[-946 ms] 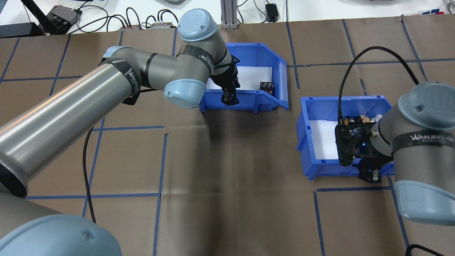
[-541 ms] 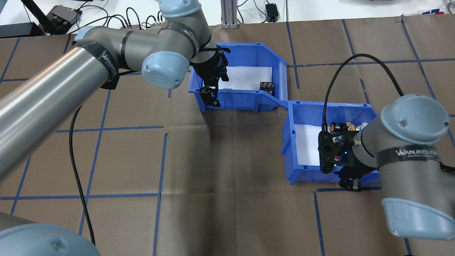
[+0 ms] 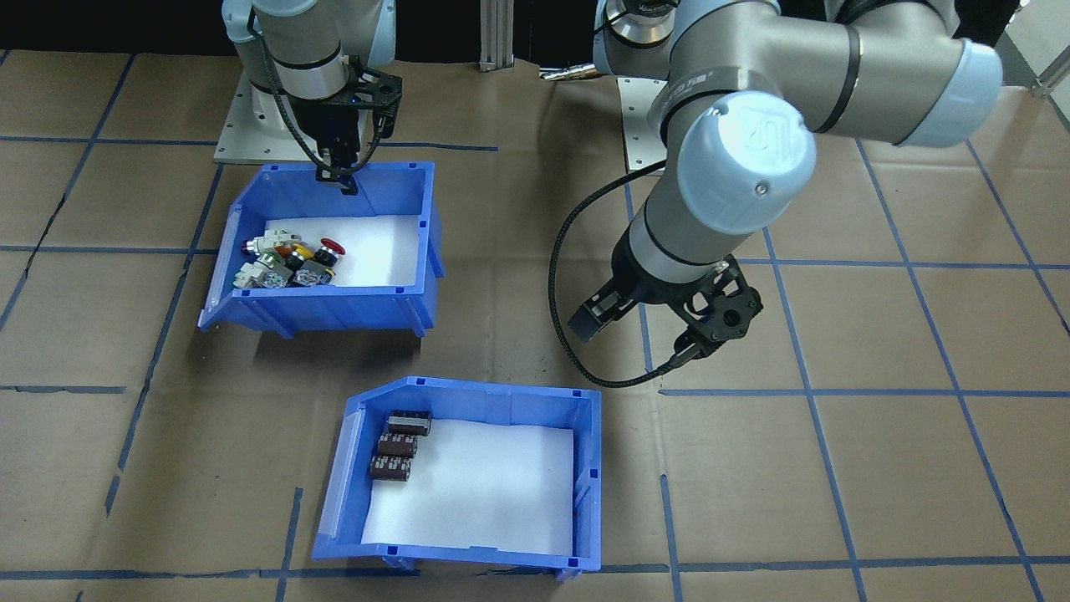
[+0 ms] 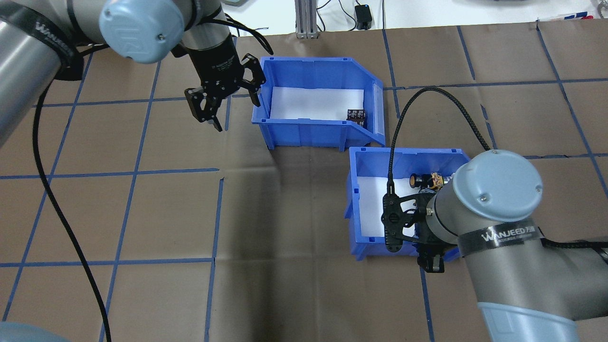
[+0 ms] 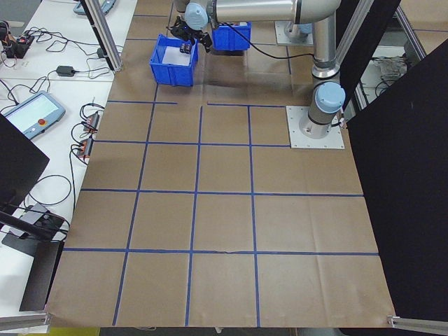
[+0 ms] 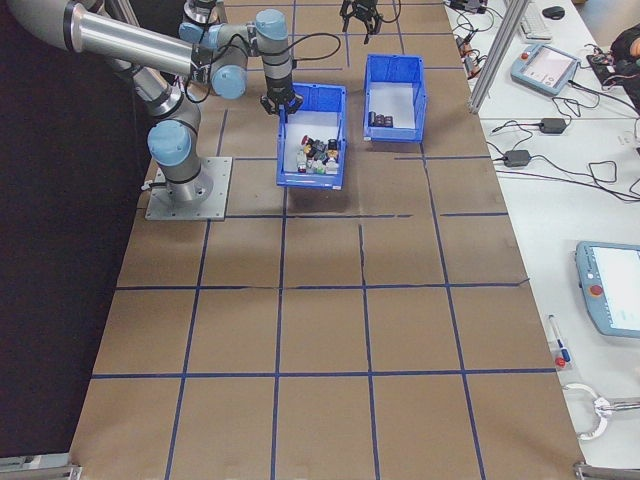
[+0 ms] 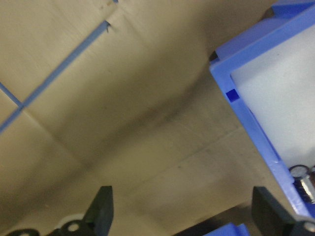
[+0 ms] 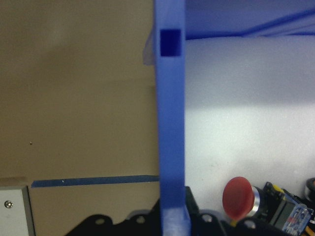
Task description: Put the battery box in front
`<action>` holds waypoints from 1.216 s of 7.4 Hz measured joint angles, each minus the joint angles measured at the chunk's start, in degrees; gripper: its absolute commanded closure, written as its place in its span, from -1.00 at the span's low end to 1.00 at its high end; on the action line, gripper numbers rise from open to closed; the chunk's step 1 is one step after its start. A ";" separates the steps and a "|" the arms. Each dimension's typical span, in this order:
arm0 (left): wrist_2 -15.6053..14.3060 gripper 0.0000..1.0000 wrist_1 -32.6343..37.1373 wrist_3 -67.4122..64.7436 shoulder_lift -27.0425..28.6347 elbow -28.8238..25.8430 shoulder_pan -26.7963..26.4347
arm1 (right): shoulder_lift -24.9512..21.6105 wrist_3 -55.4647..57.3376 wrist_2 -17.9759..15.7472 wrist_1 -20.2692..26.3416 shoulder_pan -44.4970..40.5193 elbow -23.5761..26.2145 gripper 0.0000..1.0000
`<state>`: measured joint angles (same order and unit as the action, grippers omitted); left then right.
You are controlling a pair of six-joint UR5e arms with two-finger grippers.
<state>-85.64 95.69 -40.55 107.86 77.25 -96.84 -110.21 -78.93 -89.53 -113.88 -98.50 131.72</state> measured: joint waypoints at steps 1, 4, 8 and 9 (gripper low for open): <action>-1.09 -0.98 0.45 11.76 -2.36 0.18 1.29 | 0.22 2.06 -0.02 -0.22 -2.48 -0.14 1.00; -1.69 -0.98 0.51 39.13 -8.44 1.83 4.40 | 4.84 9.51 -0.70 -3.42 -11.16 -2.22 1.00; -2.25 -0.98 0.03 47.19 -12.14 4.62 5.55 | 15.69 20.15 -4.64 -5.41 -23.54 -8.31 1.00; -3.54 -0.98 -0.02 47.44 -12.46 5.34 5.60 | 16.56 21.83 -4.79 -5.84 -25.04 -8.54 1.00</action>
<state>-89.18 95.67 6.89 95.41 82.59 -91.24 -93.65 -57.09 -94.32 -119.72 -123.54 123.18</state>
